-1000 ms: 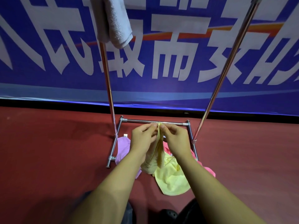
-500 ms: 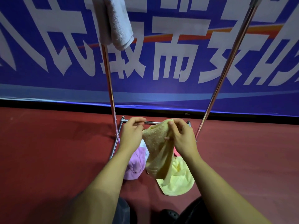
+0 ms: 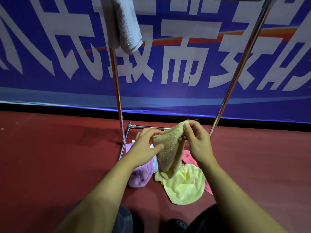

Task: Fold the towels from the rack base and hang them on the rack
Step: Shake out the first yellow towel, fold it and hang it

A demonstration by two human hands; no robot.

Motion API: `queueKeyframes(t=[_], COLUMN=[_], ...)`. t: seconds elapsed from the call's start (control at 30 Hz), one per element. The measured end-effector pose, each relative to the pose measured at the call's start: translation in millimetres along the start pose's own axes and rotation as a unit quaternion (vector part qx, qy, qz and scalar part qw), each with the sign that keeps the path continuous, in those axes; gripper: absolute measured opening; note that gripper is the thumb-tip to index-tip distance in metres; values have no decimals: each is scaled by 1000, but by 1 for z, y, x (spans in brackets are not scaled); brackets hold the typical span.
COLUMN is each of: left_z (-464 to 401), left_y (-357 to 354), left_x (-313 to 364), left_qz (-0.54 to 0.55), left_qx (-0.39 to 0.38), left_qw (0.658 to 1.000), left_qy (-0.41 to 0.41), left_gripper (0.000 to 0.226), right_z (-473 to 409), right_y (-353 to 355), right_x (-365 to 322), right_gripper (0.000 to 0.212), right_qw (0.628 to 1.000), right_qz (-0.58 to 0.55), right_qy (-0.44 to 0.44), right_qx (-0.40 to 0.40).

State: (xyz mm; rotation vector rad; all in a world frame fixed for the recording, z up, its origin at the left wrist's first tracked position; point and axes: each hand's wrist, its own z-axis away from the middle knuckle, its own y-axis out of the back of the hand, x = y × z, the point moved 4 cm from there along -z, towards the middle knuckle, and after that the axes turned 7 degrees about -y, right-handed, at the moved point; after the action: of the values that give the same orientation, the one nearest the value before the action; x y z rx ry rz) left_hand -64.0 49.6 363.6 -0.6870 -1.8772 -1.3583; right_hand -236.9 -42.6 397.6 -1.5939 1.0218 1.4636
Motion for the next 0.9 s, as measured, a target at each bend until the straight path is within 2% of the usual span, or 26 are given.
queueKeyframes(t=[0.13,0.3,0.43,0.5,0.6,0.73,0.83,0.9], left_z=[1,1,4,6,6,3,-1,-3], left_y=[-2,1,-4,-4,1,10,16,18], left_x=[-3,-5,-12,-14,-16,-15,-14,-10], left_qz=[-18,-53,-102,-118,-138,-129,-97,-68], left_qx=[-22,-23,-73,-74,-57,-26,19,58], left_qw=[999,998,990,988,986,989,994,995], left_qy=[14,36,59,66,77,62,46,36], left_gripper=[28,35,41,43,45,27,41,39], right_z=[1,1,0,-1,-2,-9,-13,-14], right_y=[-1,-3,-2,0,5,19,33,38], right_x=[0,1,2,2,3,7,15,20], right_gripper=[21,21,20,21,18,18,20,19], right_qw=[1000,999,998,999,999,998,993,990], right_qz=[-10,-14,-28,-30,-29,-13,24,44], right_qy=[1,3,-1,-5,-13,-24,-36,-41], right_qx=[-15,-46,-50,-44,-20,59,114,128])
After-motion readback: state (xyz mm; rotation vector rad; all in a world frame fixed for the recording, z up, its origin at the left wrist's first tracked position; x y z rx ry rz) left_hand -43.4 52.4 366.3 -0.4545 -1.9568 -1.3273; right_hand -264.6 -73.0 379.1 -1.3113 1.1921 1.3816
